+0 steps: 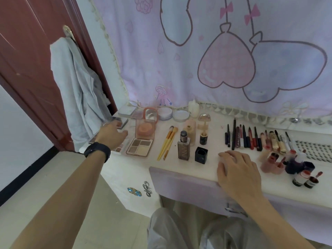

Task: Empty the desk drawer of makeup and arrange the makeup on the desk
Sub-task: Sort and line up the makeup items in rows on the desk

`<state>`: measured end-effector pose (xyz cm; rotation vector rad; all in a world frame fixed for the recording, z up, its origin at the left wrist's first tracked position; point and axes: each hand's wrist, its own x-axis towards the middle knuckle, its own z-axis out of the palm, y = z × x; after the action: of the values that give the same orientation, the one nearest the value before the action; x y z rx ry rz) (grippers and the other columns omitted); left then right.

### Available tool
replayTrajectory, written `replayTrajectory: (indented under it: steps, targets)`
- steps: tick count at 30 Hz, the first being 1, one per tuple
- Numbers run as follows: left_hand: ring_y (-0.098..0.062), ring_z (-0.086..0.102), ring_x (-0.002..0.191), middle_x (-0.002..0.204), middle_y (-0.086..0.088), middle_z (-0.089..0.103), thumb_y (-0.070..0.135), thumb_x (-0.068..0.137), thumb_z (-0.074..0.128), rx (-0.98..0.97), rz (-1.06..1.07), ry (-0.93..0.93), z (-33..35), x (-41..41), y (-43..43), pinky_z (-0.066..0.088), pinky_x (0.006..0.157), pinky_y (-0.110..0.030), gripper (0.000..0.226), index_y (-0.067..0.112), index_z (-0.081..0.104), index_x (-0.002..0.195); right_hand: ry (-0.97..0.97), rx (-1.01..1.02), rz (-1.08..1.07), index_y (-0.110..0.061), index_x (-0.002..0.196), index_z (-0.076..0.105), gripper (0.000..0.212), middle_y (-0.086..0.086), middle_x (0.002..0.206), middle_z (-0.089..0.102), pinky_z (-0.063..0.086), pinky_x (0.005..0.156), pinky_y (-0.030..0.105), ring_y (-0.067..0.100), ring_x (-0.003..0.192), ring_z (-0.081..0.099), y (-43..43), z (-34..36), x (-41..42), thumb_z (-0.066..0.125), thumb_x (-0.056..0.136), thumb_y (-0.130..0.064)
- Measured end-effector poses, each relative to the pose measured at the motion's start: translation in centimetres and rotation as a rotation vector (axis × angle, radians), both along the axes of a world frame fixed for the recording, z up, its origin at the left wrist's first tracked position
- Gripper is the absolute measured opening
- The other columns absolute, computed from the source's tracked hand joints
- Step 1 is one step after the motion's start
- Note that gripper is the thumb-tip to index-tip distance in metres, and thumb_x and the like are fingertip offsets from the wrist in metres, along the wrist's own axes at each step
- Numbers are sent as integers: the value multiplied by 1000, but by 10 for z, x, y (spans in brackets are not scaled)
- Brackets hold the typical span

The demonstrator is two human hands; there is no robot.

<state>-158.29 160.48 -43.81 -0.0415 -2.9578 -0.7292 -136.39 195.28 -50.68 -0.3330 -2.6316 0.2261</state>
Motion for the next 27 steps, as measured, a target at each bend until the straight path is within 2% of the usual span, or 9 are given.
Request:
replayTrajectory:
  steps: [3, 6, 11, 14, 17, 21, 27]
  targets:
    - [-30, 56, 118, 125, -8, 65, 32, 91, 61, -50, -21, -20, 10, -22, 6, 46, 102, -42, 45, 16, 58, 133, -36, 19, 9, -13, 108, 74, 26, 8, 109, 70, 52, 76, 42, 31, 99, 62, 1, 3, -10, 70, 83, -16]
    - [-32, 59, 116, 126, -13, 65, 28, 94, 58, -107, -46, -39, 12, -42, 14, 47, 100, -40, 41, 14, 57, 133, -37, 16, 15, -14, 105, 74, 25, 7, 107, 69, 51, 75, 41, 31, 96, 61, 3, 1, -14, 71, 81, -16]
    - [-31, 58, 118, 131, -10, 64, 30, 97, 55, -144, -34, -66, 7, -68, 26, 45, 94, -35, 39, 20, 58, 135, -22, 0, 16, -17, 104, 74, 25, 4, 106, 68, 49, 73, 39, 29, 94, 60, 4, -3, -13, 73, 79, -16]
    - [-32, 58, 118, 130, -12, 64, 43, 95, 60, -170, -48, -77, 5, -83, 32, 47, 93, -37, 42, 18, 61, 129, 10, 7, 11, -18, 104, 74, 25, 3, 105, 67, 47, 71, 37, 27, 93, 59, 5, -3, -14, 60, 84, -22]
    - [-33, 56, 121, 133, -12, 62, 50, 89, 68, -196, -102, -124, 7, -94, 39, 45, 98, -38, 54, 15, 61, 129, 17, -6, 12, -20, 104, 73, 36, 1, 106, 66, 45, 71, 36, 26, 92, 58, 4, -3, -14, 44, 85, -32]
    - [-32, 59, 116, 128, -11, 64, 66, 81, 68, -297, -155, -150, 9, -104, 46, 47, 95, -39, 68, 13, 65, 123, 6, -25, 3, -20, 105, 73, 41, 0, 107, 66, 43, 73, 34, 25, 94, 58, 2, 1, -16, 39, 86, -35]
    - [-34, 62, 110, 122, -13, 67, 56, 87, 68, -347, -174, -145, 8, -110, 49, 50, 94, -40, 52, 12, 70, 115, 20, -46, 5, -18, 104, 72, 40, 2, 106, 67, 45, 72, 35, 25, 93, 58, 1, 1, -15, 40, 85, -34]
